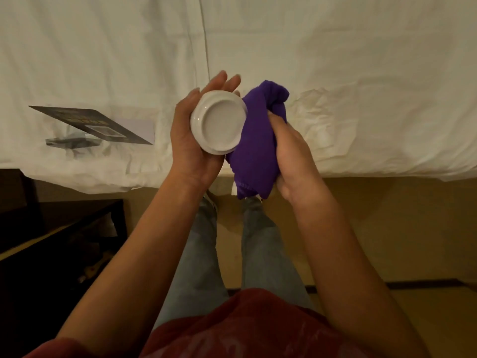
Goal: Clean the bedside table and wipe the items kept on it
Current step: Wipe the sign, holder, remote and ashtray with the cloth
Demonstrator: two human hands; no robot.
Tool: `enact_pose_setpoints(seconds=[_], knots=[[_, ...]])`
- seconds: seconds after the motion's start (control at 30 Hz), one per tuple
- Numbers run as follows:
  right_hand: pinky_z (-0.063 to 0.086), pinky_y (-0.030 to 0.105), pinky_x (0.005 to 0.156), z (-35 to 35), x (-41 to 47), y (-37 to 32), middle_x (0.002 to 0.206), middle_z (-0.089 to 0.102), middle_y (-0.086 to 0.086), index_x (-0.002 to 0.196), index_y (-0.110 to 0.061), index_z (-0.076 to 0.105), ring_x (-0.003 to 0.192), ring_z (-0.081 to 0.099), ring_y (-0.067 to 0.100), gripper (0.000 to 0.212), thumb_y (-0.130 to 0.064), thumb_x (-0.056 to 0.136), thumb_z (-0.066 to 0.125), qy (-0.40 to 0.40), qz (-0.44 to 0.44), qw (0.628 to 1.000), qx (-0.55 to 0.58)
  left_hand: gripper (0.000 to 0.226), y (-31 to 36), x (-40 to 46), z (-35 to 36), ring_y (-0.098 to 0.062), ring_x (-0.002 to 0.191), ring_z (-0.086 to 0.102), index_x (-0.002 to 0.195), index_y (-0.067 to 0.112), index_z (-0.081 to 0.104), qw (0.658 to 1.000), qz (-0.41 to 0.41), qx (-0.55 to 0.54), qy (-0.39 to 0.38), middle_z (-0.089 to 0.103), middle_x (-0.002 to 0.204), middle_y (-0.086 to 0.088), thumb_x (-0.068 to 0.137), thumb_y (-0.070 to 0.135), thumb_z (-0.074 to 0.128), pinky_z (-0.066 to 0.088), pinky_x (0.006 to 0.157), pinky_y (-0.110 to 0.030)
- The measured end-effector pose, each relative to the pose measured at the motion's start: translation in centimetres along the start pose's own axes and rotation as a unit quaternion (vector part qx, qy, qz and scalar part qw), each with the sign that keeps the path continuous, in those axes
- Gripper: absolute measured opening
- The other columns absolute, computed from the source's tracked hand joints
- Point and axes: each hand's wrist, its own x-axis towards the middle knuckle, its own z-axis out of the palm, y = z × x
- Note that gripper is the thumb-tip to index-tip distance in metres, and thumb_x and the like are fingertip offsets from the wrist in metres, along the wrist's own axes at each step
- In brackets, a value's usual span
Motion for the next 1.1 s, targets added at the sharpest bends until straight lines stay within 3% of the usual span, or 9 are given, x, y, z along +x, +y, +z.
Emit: enact_pose_setpoints(seconds=[0.17, 0.37, 0.47, 0.53, 0.63, 0.8, 0.9, 1.0, 1.1], knots=[[0.062, 0.041, 0.083, -0.1, -0.8, 1.4, 0.110, 0.080, 0.004, 0.119, -0.025, 0.071, 0.101, 0.077, 0.021, 0.031, -0.046, 0.097, 0.064, -0.011, 0.064, 0.990, 0.125, 0.041, -0.2, 0.3, 1.5, -0.043, 0.114, 0.057, 0.103, 0.002, 0.063, 0.999, -0.022, -0.042, -0.004, 0.065, 0.100, -0.023, 0.092, 0.038, 0.048, 0.043, 0.111, -0.051], [0.060, 0.039, 0.082, -0.9, -1.8, 2.5, 0.108, 0.080, 0.005, 0.113, -0.021, 0.075, 0.096, 0.077, 0.019, 0.031, -0.045, 0.097, 0.064, -0.007, 0.099, 0.991, 0.093, 0.030, -1.0, 1.0, 2.4, -0.041, 0.097, 0.066, 0.104, 0.009, 0.058, 0.993, 0.016, 0.051, 0.106, 0.065, 0.100, -0.021, 0.105, 0.035, 0.045, 0.054, 0.093, -0.061], [0.061, 0.032, 0.071, -1.4, -2.4, 2.6, 0.099, 0.081, 0.002, 0.095, -0.027, 0.081, 0.086, 0.078, 0.013, 0.027, -0.043, 0.100, 0.061, -0.022, 0.100, 0.993, 0.052, 0.023, -0.9, 1.2, 2.5, -0.035, 0.090, 0.071, 0.102, 0.014, 0.063, 0.978, 0.065, 0.143, 0.134, 0.069, 0.098, -0.015, 0.105, 0.028, 0.045, 0.061, 0.066, -0.042], [0.059, 0.025, 0.061, -1.2, -3.1, 2.2, 0.091, 0.082, -0.002, 0.081, -0.033, 0.083, 0.079, 0.078, 0.010, 0.029, -0.041, 0.099, 0.062, -0.027, 0.078, 0.996, 0.017, 0.026, -0.9, 1.8, 2.5, -0.028, 0.088, 0.072, 0.103, 0.016, 0.065, 0.956, 0.101, 0.235, 0.142, 0.070, 0.098, -0.010, 0.106, 0.029, 0.042, 0.058, 0.063, -0.033], [0.060, 0.025, 0.067, -0.5, -3.9, 1.5, 0.094, 0.080, -0.010, 0.094, -0.035, 0.078, 0.086, 0.076, 0.006, 0.018, -0.048, 0.092, 0.066, 0.006, -0.070, 0.992, -0.103, 0.051, -1.3, 2.0, 2.3, -0.021, 0.084, 0.068, 0.101, 0.020, 0.066, 0.927, 0.100, 0.346, 0.102, 0.069, 0.095, -0.007, 0.105, 0.051, 0.026, 0.059, 0.077, -0.036], [0.048, 0.014, 0.073, 0.5, -3.2, -0.8, 0.097, 0.068, -0.008, 0.115, -0.024, 0.066, 0.086, 0.063, 0.004, 0.031, -0.044, 0.093, 0.069, 0.128, -0.325, 0.872, -0.342, 0.082, -2.0, 0.9, 1.7, -0.018, 0.099, 0.068, 0.089, 0.024, 0.058, 0.935, -0.031, 0.351, 0.039, 0.069, 0.092, 0.006, 0.068, 0.099, 0.034, 0.051, 0.096, -0.042], [0.035, 0.011, 0.066, 0.1, -1.2, -2.5, 0.103, 0.063, -0.006, 0.122, -0.025, 0.065, 0.084, 0.055, 0.006, 0.037, -0.048, 0.093, 0.066, 0.161, -0.327, 0.810, -0.460, 0.086, -2.3, 0.2, 1.0, -0.036, 0.075, 0.061, 0.087, 0.009, 0.060, 0.897, 0.014, 0.441, 0.007, 0.062, 0.080, -0.023, 0.079, 0.086, 0.023, 0.051, 0.073, -0.050], [0.039, 0.020, 0.064, -0.7, 1.1, -3.7, 0.102, 0.064, -0.005, 0.119, -0.029, 0.064, 0.084, 0.059, 0.011, 0.036, -0.053, 0.093, 0.063, 0.166, -0.300, 0.788, -0.512, 0.057, -2.6, -0.5, 0.1, -0.001, 0.081, 0.062, 0.100, 0.021, 0.060, 0.835, 0.109, 0.534, -0.067, 0.065, 0.088, 0.011, 0.095, 0.071, 0.031, 0.048, 0.074, -0.022], [0.041, 0.024, 0.067, -1.5, 2.6, -3.5, 0.103, 0.062, -0.005, 0.120, -0.027, 0.063, 0.085, 0.058, 0.012, 0.037, -0.053, 0.094, 0.060, 0.174, -0.275, 0.774, -0.544, 0.055, -2.3, -0.6, -0.1, 0.002, 0.100, 0.066, 0.140, 0.029, 0.046, 0.853, 0.131, 0.503, -0.058, 0.063, 0.109, 0.014, 0.093, 0.059, 0.047, 0.053, 0.078, -0.015]])
